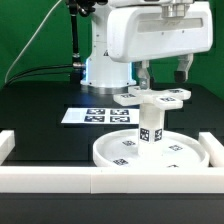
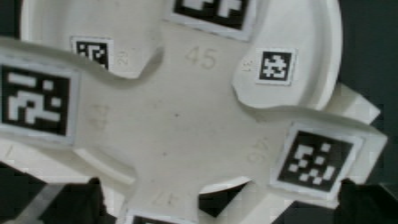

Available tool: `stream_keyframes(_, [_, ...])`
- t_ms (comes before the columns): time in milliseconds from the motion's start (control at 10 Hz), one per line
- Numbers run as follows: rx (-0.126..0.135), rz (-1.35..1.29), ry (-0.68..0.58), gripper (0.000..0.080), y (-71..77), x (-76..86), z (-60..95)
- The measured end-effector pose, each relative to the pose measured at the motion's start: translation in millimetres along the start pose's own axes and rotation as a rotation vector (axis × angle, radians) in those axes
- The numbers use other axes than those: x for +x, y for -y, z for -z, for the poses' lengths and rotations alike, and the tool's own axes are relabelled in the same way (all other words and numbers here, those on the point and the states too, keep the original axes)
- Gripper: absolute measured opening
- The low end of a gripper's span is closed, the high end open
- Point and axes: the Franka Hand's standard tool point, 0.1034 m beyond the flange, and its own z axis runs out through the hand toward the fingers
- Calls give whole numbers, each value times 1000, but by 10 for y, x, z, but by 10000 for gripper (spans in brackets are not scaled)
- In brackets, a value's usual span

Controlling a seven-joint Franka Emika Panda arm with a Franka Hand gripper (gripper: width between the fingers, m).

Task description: Assemble round table

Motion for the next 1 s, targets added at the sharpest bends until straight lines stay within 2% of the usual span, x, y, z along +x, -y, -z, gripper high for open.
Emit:
stream_keyframes(400, [-4, 278, 14, 649, -81, -84, -29])
stream_keyframes(1000, [5, 295, 28, 649, -76, -131, -128])
